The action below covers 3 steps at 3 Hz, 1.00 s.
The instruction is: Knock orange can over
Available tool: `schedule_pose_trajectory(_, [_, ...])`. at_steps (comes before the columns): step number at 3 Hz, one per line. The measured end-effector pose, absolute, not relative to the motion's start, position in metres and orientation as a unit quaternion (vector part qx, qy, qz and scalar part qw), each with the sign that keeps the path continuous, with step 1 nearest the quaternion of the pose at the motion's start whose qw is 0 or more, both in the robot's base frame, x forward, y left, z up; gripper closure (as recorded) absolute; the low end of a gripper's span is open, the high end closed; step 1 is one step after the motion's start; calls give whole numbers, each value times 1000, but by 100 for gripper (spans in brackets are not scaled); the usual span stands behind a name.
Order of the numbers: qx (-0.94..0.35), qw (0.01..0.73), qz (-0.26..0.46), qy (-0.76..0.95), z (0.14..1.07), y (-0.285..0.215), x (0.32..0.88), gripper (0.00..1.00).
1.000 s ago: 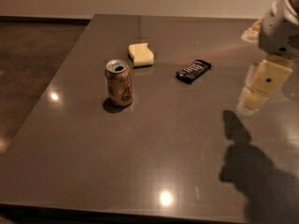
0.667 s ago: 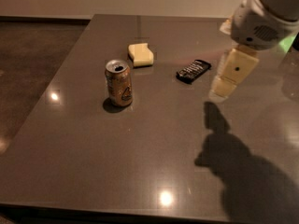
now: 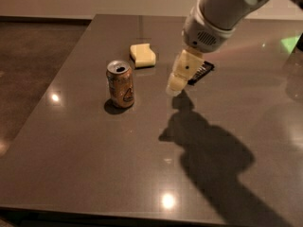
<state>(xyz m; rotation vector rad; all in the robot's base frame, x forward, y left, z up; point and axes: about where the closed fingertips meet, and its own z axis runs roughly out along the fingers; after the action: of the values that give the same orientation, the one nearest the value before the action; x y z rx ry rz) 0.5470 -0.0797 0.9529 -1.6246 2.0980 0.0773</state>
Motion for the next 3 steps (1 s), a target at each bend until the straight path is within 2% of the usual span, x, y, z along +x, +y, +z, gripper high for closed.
schedule_pose_trajectory(3, [-634,235,126,726,913,17,564,0])
